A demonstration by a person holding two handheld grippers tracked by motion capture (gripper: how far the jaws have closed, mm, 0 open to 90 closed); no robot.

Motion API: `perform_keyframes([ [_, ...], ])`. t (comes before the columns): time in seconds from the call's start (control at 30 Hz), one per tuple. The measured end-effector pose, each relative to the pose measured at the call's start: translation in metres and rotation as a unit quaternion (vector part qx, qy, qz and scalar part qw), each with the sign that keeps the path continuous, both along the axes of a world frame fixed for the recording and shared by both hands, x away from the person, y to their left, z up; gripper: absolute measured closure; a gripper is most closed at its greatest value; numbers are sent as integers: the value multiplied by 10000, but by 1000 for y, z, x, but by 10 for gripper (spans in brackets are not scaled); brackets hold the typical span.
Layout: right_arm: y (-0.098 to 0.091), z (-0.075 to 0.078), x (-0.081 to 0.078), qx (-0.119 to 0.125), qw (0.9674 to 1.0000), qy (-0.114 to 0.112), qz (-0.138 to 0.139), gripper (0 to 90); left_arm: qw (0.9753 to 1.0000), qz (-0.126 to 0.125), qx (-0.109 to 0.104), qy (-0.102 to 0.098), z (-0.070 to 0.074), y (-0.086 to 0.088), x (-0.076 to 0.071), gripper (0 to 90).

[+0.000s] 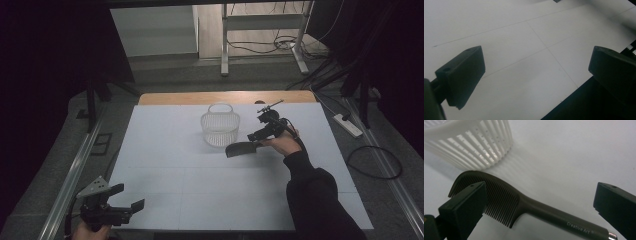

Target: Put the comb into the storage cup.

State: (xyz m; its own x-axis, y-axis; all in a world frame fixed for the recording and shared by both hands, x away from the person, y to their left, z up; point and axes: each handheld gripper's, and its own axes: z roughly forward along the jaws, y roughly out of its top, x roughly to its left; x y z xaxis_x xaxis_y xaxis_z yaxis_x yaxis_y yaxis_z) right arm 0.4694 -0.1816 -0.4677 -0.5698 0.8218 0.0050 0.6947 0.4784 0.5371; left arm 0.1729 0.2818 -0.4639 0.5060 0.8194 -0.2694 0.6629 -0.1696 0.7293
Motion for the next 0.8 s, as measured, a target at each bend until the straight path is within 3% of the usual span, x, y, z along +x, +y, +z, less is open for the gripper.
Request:
perform_keyframes([
  [0.27, 4, -4, 8, -58, 10000, 70, -11, 38, 10000, -6, -1, -2, 0, 0, 0, 17],
  [0.3, 4, -5, 9, -87, 9999, 59, -30, 113, 10000, -5, 7, -8, 0, 0, 0, 18],
  [0.33, 4, -5, 9, -87, 9999, 59, -30, 113, 10000, -6, 8, -9, 0, 0, 0, 18],
  [0.4, 3, -4, 9, -84, 9999, 76, 6, 243, 10000, -10, 9, -10, 0, 0, 0, 18],
  [0.43, 2, -4, 8, -100, 9999, 72, 40, 313, 10000, -11, 8, -9, 0, 0, 0, 18],
  [0.47, 2, -3, 8, -152, 9997, 92, 166, 448, 10000, -10, 8, -9, 0, 0, 0, 18],
  [0.53, 3, -3, 7, -157, 9996, 82, 221, 497, 10000, -12, 10, -10, 0, 0, 0, 18],
  [0.57, 3, -1, 7, -197, 9993, 58, 311, 640, 10000, -11, 11, -10, 0, 0, 0, 18],
  [0.67, 4, 0, 7, -199, 9991, 38, 378, 729, 10000, -13, 12, -11, 0, 0, 0, 18],
  [0.7, 4, 1, 7, -186, 9987, 5, 471, 816, 10000, -13, 12, -10, 0, 0, 0, 18],
  [0.8, 5, 2, 7, -133, 9986, 11, 513, 893, 10000, -14, 13, -9, 0, 0, 0, 19],
])
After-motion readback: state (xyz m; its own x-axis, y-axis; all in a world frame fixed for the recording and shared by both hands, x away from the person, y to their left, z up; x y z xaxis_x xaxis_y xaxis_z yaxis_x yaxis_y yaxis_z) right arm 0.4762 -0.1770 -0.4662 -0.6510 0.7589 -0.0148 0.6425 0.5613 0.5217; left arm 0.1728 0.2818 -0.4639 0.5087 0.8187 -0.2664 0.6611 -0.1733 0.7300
